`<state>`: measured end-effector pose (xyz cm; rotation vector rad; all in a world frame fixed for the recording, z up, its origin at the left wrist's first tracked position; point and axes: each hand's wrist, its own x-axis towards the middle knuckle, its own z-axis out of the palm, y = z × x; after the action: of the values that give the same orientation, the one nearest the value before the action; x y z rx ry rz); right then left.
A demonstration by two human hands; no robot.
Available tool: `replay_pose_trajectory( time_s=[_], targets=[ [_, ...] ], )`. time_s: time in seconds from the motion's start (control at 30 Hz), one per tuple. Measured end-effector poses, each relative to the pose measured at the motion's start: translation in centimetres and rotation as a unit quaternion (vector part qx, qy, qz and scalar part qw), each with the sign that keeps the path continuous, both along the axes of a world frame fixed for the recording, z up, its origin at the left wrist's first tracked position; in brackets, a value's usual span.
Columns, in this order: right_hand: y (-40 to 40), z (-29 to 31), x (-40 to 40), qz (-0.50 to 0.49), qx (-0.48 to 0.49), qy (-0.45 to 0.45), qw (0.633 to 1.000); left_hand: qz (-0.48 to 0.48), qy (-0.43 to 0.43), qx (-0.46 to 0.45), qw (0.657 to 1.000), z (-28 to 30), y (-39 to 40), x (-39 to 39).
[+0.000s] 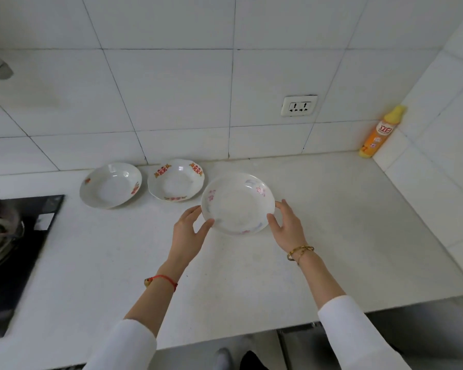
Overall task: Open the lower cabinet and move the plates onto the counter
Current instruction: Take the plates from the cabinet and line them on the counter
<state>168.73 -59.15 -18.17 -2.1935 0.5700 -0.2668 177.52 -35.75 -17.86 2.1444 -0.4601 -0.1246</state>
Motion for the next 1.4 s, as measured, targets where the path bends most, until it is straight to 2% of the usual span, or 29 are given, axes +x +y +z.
replay_pose_trajectory(
  time_s=[0.4, 0.73, 1.07, 1.4],
  targets=[
    [-7.1, -3.3, 11.9, 0.026, 0.011, 0.056, 0.998, 0.069, 0.09, -0.003, 0.994, -2.9, -7.7, 10.0],
    [-11.8, -7.4, 18.4, 0.052, 0.029, 0.102, 0.993, 0.136, 0.16, 0.011, 0.978, -7.6, -12.6, 14.6],
    [-12.2, -10.0, 21.3, 0.069, 0.057, 0.115, 0.989, 0.163, 0.126, 0.052, 0.977, -10.0, -14.0, 16.2],
    [-12.7, -10.9, 21.7, 0.069, 0.056, 0.117, 0.989, 0.169, 0.13, 0.067, 0.975, -11.2, -14.7, 16.4]
  ],
)
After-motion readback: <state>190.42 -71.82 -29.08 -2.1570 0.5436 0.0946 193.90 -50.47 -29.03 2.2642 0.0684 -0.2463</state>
